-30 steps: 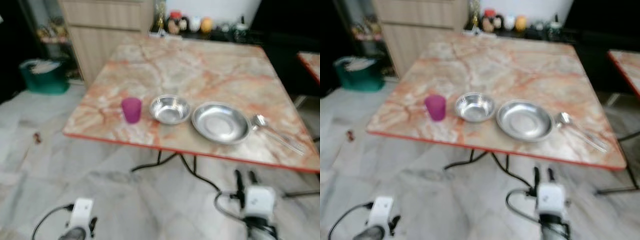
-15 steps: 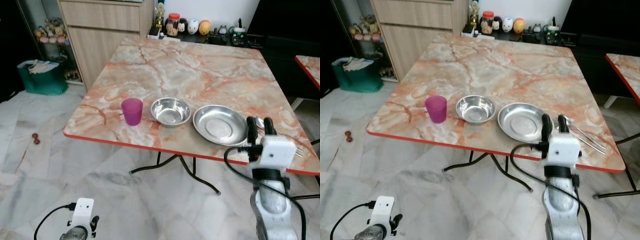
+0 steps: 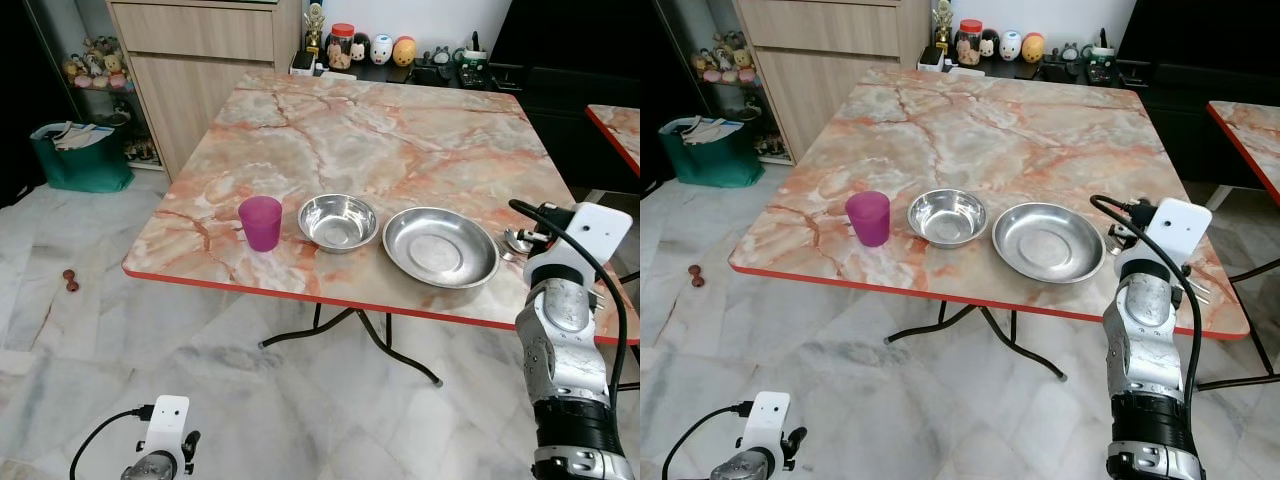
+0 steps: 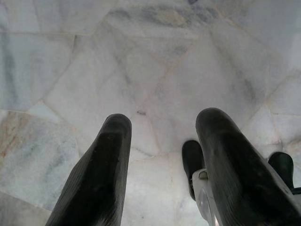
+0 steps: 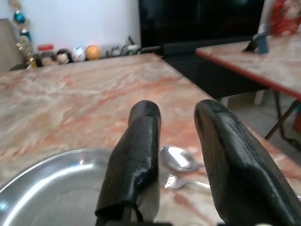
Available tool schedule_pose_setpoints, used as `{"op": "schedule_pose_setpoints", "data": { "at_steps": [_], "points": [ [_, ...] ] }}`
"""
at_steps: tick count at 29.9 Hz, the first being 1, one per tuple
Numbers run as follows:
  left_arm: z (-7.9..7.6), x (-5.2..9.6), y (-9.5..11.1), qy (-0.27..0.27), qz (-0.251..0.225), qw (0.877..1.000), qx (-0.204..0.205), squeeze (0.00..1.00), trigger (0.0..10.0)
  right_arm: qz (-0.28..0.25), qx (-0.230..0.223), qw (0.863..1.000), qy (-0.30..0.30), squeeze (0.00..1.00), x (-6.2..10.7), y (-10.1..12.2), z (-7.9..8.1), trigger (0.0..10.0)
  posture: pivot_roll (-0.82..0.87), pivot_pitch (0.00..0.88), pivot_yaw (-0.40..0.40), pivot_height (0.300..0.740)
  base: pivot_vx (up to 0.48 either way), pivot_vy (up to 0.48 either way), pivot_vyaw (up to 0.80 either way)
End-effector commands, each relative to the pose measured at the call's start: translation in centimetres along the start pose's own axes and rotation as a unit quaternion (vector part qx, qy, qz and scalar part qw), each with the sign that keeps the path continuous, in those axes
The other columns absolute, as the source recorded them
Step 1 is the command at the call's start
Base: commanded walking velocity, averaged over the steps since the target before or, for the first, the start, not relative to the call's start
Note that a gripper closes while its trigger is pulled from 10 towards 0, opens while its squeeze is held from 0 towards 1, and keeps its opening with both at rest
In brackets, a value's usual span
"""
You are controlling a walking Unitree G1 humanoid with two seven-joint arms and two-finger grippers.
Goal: Setting the table
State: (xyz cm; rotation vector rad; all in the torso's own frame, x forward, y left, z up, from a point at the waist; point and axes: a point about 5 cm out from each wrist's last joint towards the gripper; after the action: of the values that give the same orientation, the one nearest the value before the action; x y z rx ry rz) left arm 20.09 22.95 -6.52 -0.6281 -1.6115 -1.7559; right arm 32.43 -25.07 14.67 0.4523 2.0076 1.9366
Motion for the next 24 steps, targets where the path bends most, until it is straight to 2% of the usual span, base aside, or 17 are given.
{"op": "schedule_pose_setpoints", "data": {
  "at_steps": [1,2,5,6,9,13,14,16,19,23,24],
  "points": [
    [-0.1,0.1,-0.7,0.000,0.013,1.000,0.000,0.00,10.0,0.046,-0.038,0.998,-0.004,0.00,-0.6,-1.0,-0.1,10.0,-0.03,0.000,-0.043,0.740,0.000,0.000,0.00],
    [-0.1,0.2,-0.8,0.000,0.014,1.000,0.000,0.00,10.0,0.069,-0.051,0.996,0.003,0.93,-0.7,-1.7,0.2,10.0,-0.03,0.000,-0.042,0.740,0.000,0.000,0.00],
    [-0.1,0.2,-0.9,0.000,0.015,1.000,0.000,0.00,10.0,0.090,-0.065,0.994,0.012,0.93,-0.7,-2.3,0.5,10.0,-0.03,0.000,-0.043,0.740,0.000,0.000,0.00],
    [-0.2,0.2,-0.9,0.000,0.015,1.000,-0.001,0.00,10.0,0.098,-0.069,0.993,0.008,1.00,-0.9,-2.6,0.6,10.0,-0.02,0.000,-0.044,0.740,0.000,0.000,0.00],
    [-0.3,0.2,-1.1,-0.002,0.017,1.000,-0.003,0.00,10.0,0.120,-0.084,0.989,0.002,1.00,-1.3,-3.2,1.3,10.0,-0.02,0.000,-0.043,0.740,0.000,0.000,0.00],
    [-0.3,0.3,-1.2,-0.003,0.017,1.000,-0.004,0.00,10.0,0.117,-0.088,0.989,0.008,1.00,-1.4,-3.2,1.9,10.0,-0.01,0.000,-0.049,0.740,0.000,0.000,0.00],
    [-0.3,0.3,-1.2,-0.003,0.015,1.000,0.002,0.00,10.0,0.100,-0.069,0.992,0.023,0.00,-1.3,-2.8,2.4,10.0,-0.01,0.000,-0.051,0.740,0.000,0.000,0.00],
    [-0.4,0.3,-1.3,-0.006,0.009,1.000,0.012,0.00,10.0,0.068,-0.032,0.996,0.049,0.00,-1.1,-2.3,3.4,10.0,-0.01,0.000,-0.055,0.740,0.000,0.000,0.00],
    [-0.1,0.4,-1.3,0.000,-0.003,0.999,0.051,0.00,10.0,0.031,-0.042,0.997,0.054,0.00,-0.7,-1.9,3.7,10.0,0.00,0.000,-0.058,0.740,0.000,0.000,0.00],
    [0.0,0.6,-1.7,-0.006,-0.001,0.999,0.042,0.00,10.0,0.003,-0.032,0.997,0.074,0.00,-0.1,-1.6,4.5,10.0,-0.01,0.000,-0.051,0.740,0.000,0.000,0.00],
    [0.1,0.7,-1.9,-0.007,0.000,0.999,0.040,0.00,10.0,-0.014,-0.015,0.996,0.092,0.00,0.3,-1.3,4.9,10.0,-0.02,0.000,-0.050,0.740,0.000,0.000,0.00]
  ]
}}
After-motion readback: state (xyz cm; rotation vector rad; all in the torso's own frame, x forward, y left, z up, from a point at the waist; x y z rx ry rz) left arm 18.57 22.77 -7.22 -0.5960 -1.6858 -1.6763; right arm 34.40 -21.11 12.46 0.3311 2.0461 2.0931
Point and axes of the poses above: a point about 5 cm out from each wrist's last joint towards the gripper, its own x axis pointing back from the gripper into the wrist, its own y axis along the axis of the wrist's last joint, z = x × y, and after that the axes turned 6 degrees about x, right-handed
